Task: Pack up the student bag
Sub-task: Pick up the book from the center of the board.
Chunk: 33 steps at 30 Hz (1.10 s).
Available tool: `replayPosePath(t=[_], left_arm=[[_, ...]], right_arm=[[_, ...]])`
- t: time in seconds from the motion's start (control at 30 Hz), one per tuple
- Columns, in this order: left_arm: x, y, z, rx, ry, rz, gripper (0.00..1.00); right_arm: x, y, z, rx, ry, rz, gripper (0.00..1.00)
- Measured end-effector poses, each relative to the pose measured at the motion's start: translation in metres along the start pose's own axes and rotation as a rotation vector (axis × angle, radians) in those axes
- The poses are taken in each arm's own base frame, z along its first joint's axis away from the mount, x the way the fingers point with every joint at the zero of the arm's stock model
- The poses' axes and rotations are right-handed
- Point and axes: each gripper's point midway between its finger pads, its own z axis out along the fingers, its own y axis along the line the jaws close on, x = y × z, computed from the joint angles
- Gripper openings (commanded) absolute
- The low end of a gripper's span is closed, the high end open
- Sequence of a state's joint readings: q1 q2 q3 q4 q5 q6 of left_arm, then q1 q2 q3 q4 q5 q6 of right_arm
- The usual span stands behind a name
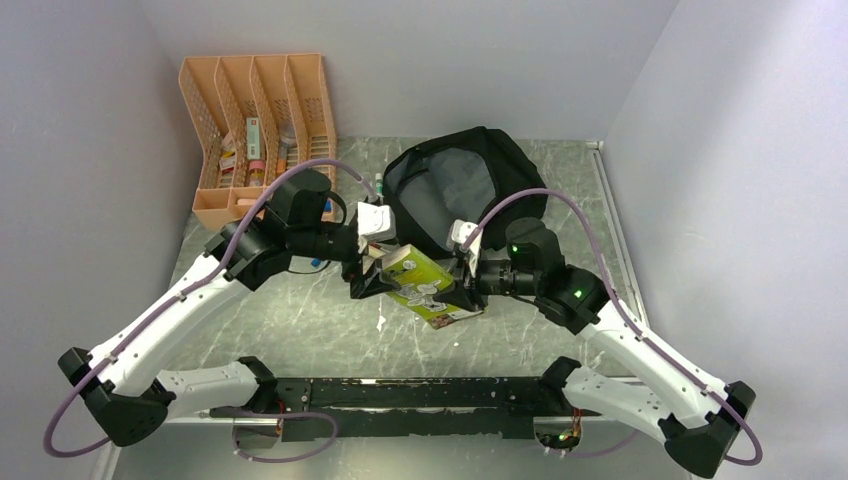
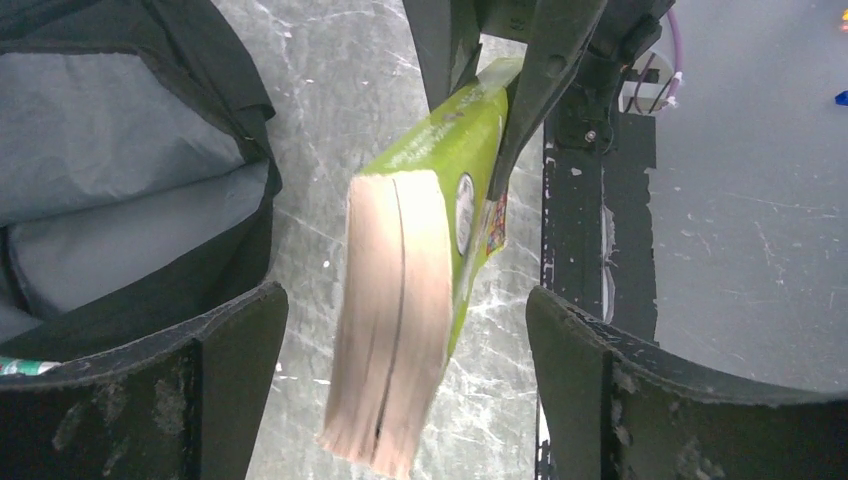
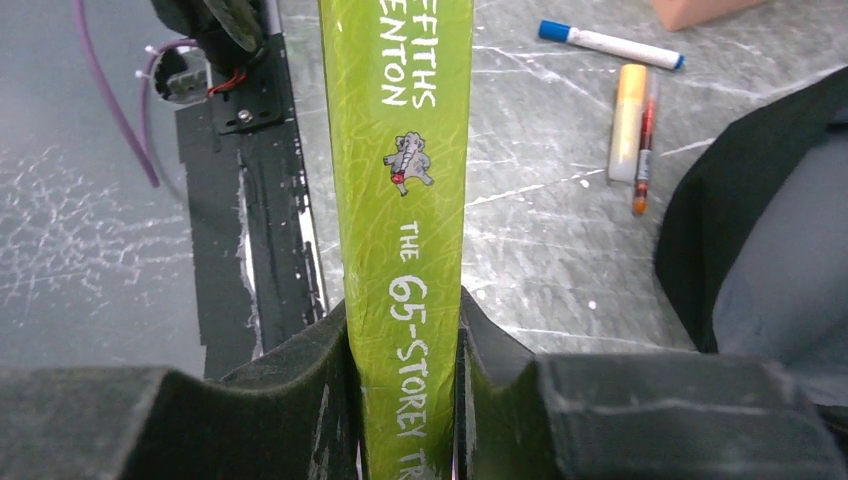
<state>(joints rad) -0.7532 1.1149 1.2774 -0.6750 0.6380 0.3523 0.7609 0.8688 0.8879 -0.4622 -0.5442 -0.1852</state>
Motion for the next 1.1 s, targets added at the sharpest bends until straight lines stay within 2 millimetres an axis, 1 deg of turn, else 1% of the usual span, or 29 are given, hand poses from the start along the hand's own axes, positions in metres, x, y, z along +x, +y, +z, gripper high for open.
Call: replayPosePath(t=[0.1,0.17,0.3,0.53,0.73,0.8,0.83,0.87,0.93,0.97,1.1], left_arm=[[0.001,-0.001,0.005,0.024,0.001,-0.008,0.92],[0.002,-0.004,0.007,0.046,0.0,-0.013,0.87],[0.002,-0.01,0.01,0.091,-0.005,-0.016,0.74],[0.012,-0.015,0.018,0.153,0.024,-0.038,0.53],[0.013,-0.021,0.018,0.188,0.021,-0.036,0.37],[0.013,-0.023,0.018,0.197,0.021,-0.033,0.25],[0.013,-0.024,0.018,0.2,0.022,-0.032,0.14],[0.013,-0.025,0.019,0.203,0.022,-0.033,0.07],[0.013,-0.026,0.019,0.206,0.023,-0.03,0.05],[0.012,-0.026,0.019,0.206,0.021,-0.03,0.05],[0.01,-0.026,0.02,0.201,0.016,-0.03,0.05]], right_arm=[[-0.001,0.005,0.001,-0.036,0.009,-0.001,0.0],[-0.002,0.007,0.002,-0.053,0.009,-0.005,0.0],[-0.007,0.01,0.001,-0.073,-0.003,-0.017,0.0],[-0.016,0.012,0.0,-0.095,-0.011,-0.043,0.0],[-0.016,0.011,0.0,-0.096,-0.004,-0.056,0.0],[-0.016,0.011,-0.001,-0.095,-0.002,-0.056,0.0],[-0.015,0.011,-0.001,-0.093,-0.001,-0.056,0.0],[-0.015,0.011,-0.001,-0.094,0.001,-0.055,0.0],[-0.015,0.01,-0.002,-0.086,0.001,-0.056,0.0],[-0.016,0.01,-0.002,-0.081,0.0,-0.054,0.02],[-0.016,0.008,-0.004,-0.052,-0.019,-0.045,0.37]])
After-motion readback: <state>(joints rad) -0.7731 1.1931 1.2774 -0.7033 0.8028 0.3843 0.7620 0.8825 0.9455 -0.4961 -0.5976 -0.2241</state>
